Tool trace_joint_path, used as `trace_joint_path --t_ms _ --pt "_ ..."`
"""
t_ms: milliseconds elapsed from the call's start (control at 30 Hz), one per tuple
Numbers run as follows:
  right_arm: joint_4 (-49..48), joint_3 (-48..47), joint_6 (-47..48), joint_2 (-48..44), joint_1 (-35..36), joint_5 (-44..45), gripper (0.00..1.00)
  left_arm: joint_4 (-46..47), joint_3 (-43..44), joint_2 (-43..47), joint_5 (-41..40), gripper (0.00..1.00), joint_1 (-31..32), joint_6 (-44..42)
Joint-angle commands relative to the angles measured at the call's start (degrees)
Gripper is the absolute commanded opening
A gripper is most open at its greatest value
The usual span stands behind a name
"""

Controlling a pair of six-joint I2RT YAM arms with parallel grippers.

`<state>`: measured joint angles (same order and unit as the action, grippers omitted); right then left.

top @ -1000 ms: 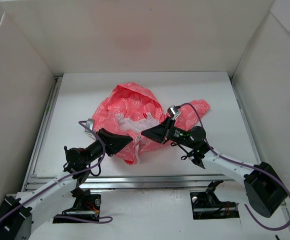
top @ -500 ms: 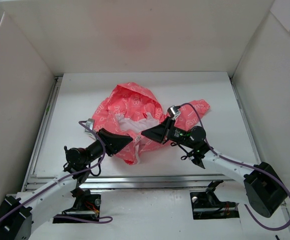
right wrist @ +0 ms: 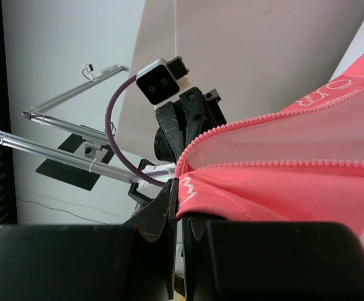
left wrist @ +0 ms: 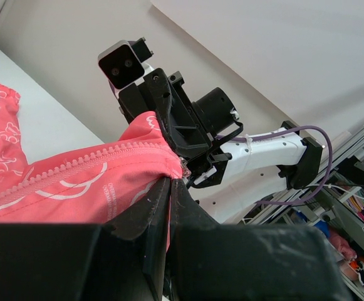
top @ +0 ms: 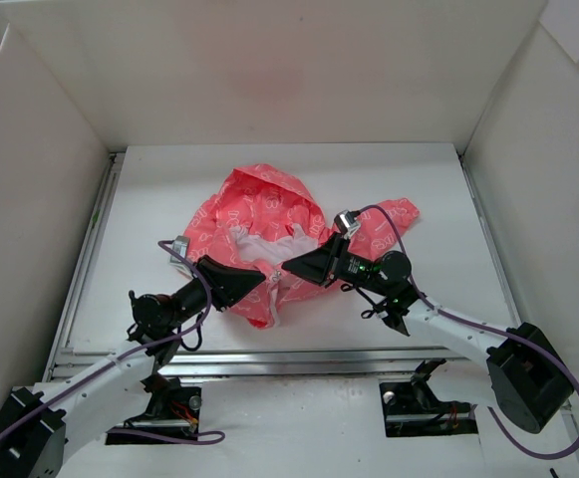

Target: Zip up the jacket

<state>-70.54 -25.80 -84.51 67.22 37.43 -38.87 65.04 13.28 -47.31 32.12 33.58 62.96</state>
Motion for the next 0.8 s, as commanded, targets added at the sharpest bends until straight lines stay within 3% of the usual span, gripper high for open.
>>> trace_joint_path --t_ms 0,767 --pt "-19.64 -1.53 -0.13 -1.83 -0.16 -1.29 0.00 6.51 1.31 0.03 0.58 0.00 -0.45 0.15" --pt "-19.55 -1.80 0.31 -1.22 -0.08 -1.29 0.00 8.09 0.70 -0.50 2.16 0.00 -1.59 1.03"
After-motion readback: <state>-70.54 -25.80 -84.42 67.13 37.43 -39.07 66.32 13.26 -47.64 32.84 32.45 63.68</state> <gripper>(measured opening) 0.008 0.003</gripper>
